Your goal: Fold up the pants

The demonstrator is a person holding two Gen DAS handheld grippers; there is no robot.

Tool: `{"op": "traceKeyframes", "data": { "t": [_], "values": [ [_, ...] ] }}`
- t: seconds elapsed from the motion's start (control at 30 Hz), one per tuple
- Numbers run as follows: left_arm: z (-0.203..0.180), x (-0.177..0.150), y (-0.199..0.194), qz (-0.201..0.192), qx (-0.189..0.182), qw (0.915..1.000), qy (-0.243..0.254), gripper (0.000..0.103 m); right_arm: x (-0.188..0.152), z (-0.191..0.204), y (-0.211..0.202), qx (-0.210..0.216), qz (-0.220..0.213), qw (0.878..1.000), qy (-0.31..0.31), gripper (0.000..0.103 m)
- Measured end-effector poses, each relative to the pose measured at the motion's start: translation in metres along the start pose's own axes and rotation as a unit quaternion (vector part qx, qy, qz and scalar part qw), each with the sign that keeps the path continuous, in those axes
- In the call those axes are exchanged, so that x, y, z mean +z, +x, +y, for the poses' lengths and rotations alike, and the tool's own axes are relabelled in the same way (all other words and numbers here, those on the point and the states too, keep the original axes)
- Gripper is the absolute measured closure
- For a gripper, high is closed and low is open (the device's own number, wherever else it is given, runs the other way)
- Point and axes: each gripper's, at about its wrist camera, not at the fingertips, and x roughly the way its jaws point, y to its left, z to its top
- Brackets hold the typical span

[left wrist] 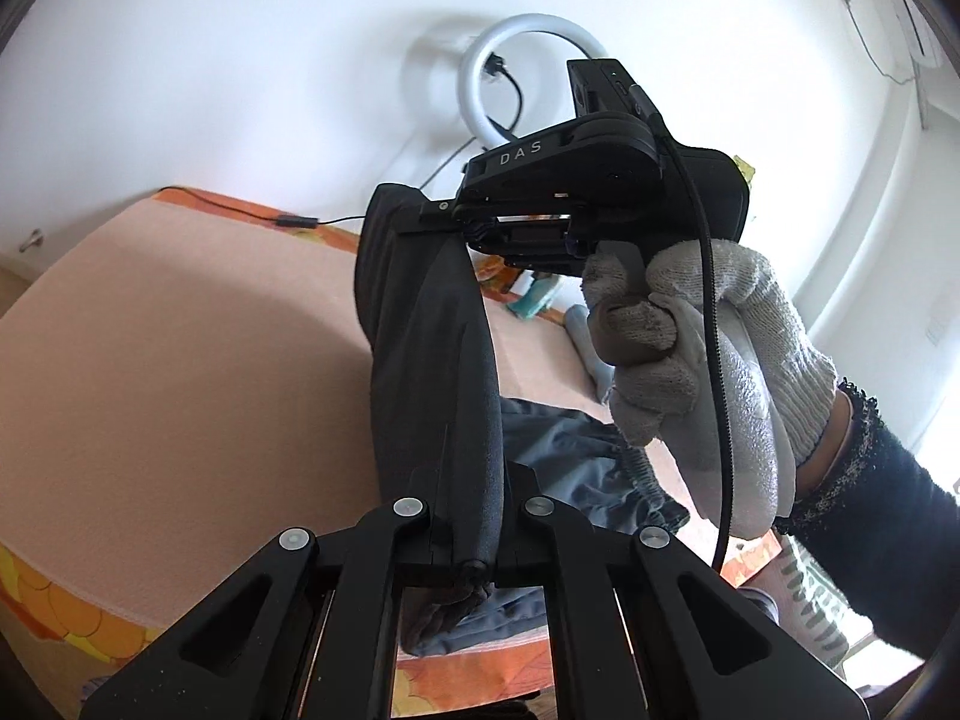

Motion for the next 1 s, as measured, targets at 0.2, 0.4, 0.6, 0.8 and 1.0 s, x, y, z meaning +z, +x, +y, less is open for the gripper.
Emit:
{"op": "traceKeyframes", "data": {
  "t": [0.2,0.4,0.6,0.8,1.0],
  "values": [
    [-0.043,0.001,0.013,0.019,-0.039,0.9983,0.04,0.1,-0.008,-0.036,-0.054,-0.003,-0.032,0.999,0.02,0.1],
    [-0.056,0.001,0.02,0.042,-0.07,0.994,0.073,0.1,-0.022,-0.078,-0.096,-0.008,-0.057,0.997,0.046,0.1],
    [-0.102,-0.01,0.044,0.076,-0.099,0.9865,0.107,0.1,-0.038,-0.131,-0.13,-0.021,-0.073,0.994,0.08,0.1],
    [-0.137,-0.025,0.085,0.112,-0.121,0.9776,0.131,0.1,-0.061,-0.194,-0.153,-0.048,-0.075,0.989,0.12,0.1],
    [-0.158,-0.036,0.133,0.146,-0.13,0.9717,0.133,0.1,-0.08,-0.248,-0.155,-0.065,-0.064,0.985,0.148,0.1]
  ]
}}
